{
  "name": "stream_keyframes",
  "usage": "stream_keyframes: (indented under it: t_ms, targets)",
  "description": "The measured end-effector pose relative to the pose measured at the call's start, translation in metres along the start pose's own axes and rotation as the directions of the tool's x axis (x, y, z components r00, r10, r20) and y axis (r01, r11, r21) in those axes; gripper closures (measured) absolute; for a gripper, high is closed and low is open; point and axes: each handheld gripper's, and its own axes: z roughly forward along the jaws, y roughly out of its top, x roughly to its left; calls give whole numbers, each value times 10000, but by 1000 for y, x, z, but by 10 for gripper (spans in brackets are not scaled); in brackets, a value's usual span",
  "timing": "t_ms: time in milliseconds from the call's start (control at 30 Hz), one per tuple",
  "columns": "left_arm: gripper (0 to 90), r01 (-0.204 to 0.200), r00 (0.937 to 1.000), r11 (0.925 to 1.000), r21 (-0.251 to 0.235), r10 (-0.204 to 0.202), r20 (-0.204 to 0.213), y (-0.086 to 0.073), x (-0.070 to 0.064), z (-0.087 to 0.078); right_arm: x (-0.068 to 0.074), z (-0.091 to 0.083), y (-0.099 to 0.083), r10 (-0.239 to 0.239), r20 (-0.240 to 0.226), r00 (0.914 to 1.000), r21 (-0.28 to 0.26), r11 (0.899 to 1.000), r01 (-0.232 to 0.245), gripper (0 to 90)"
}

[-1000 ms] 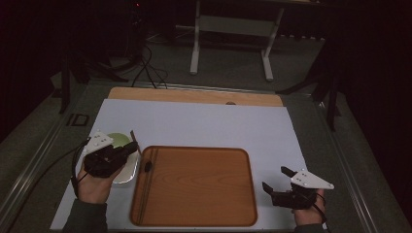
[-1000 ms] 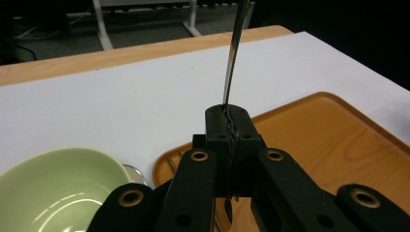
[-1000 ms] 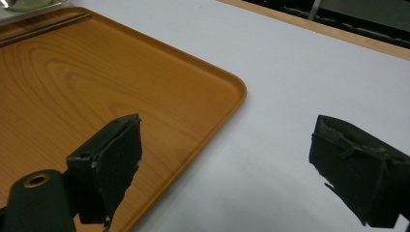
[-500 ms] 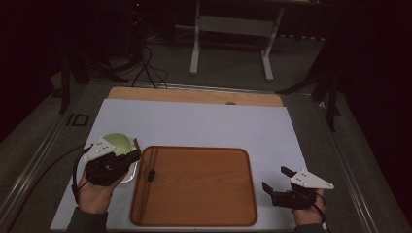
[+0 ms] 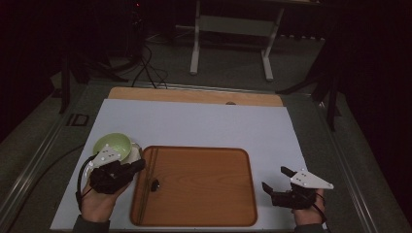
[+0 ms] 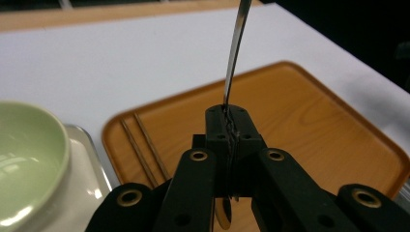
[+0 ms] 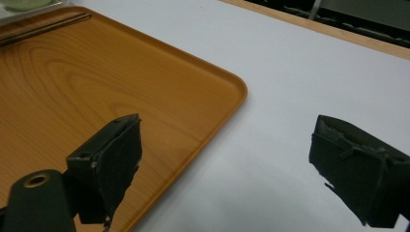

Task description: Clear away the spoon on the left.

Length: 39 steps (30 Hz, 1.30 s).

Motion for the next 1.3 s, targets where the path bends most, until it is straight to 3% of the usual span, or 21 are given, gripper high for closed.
stream_keyframes:
  t_ms: [133, 167, 267, 333, 467, 533, 600, 933, 967, 1000, 1067, 1267, 1300]
  targets:
    - [892, 224, 9985, 9992, 331, -240, 495, -6, 3, 7, 0, 0, 0, 16, 11, 10000, 1, 10000, -16, 109]
    - [892, 408, 9933, 9970, 656, -476, 1057, -10, 6, 17, 0, 0, 0, 2, 4, 10000, 7, 10000, -2, 109]
    - [893, 762, 9846, 9916, 1048, -914, 1488, -14, 10, 30, 0, 0, 0, -26, -21, 10000, -2, 10000, 26, 109]
    - [889, 783, 9841, 9907, 1110, -946, 1502, -14, 11, 33, 0, 0, 0, -30, -19, 10000, -18, 10000, 30, 109]
    - [868, 643, 9906, 9835, 1694, -833, 1080, -12, 14, 55, 0, 0, 0, -19, -19, 10000, 9, 10000, 19, 109]
    - [861, 593, 9918, 9822, 1783, -782, 1010, -13, 13, 59, 0, 0, 0, -29, -27, 10000, 3, 10000, 29, 109]
    - [846, 549, 9935, 9752, 2142, -747, 854, -16, 13, 73, 0, 0, 0, 9, -13, 10000, 17, 10000, -9, 109]
    - [826, 932, 9877, 9614, 2589, -1221, 976, -20, 20, 90, 0, 0, 0, -15, -48, 10000, 5, 10000, 15, 109]
    - [823, 1038, 9869, 9542, 2808, -1338, 898, -22, 22, 95, 0, 0, 0, -11, -48, 10000, 8, 10000, 11, 109]
    - [823, 1038, 9869, 9542, 2808, -1338, 898, -22, 22, 95, 0, 0, 0, -6, -43, 10000, 12, 10000, 6, 109]
    - [826, 1101, 9879, 9460, 3050, -1380, 714, -24, 24, 101, -1, 0, 0, -10, -39, 10000, 16, 10000, 10, 109]
    - [816, 1280, 9854, 9388, 3198, -1567, 658, -24, 26, 110, 0, 0, 0, -18, -53, 10000, 23, 10000, 18, 109]
    - [816, 1346, 9854, 9329, 3340, -1614, 537, -25, 27, 113, 0, 0, 0, -12, -50, 10000, 26, 10000, 12, 109]
